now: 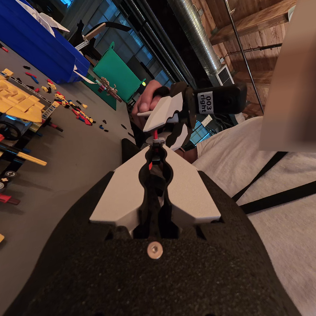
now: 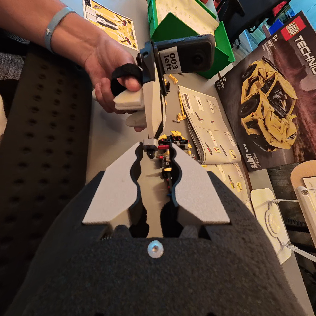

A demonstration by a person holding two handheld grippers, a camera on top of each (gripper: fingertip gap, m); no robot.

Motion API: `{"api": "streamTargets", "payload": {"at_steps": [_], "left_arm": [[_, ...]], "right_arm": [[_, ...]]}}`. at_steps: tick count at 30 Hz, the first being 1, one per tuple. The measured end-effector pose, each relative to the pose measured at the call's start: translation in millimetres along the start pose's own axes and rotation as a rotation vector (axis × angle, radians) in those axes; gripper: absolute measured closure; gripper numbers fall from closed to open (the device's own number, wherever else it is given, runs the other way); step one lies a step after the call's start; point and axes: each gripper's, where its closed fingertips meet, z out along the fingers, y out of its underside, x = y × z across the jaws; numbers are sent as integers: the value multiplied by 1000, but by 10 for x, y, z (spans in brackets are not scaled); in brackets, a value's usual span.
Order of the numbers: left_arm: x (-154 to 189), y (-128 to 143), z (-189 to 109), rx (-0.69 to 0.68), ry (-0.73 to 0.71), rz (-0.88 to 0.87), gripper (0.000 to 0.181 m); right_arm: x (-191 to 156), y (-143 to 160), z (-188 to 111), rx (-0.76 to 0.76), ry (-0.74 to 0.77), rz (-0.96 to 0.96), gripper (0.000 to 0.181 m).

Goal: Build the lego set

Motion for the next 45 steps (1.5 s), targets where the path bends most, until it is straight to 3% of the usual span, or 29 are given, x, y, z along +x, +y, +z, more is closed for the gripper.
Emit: {"api": "streamTargets", "payload": {"at_steps": [30,33,35,39,45], "left_arm": [[-16,-6,-8,15,-5,-19,174],[30,-54,-23,50,56,-71,175],[99,-88,-28,82,115,-103,175],[201,-134,-53,122,218,-171,174],[201,-125,-58,112,216,-172,174]], "right_arm": [[-43,21,23,-42,-31,-19,162],[-18,-57,13,23,-33,72,161],[13,-69,-3,25,4,62,154],[25,-209,-74,113,56,32,160],[21,-255,-106,125,47,5,160]]}}
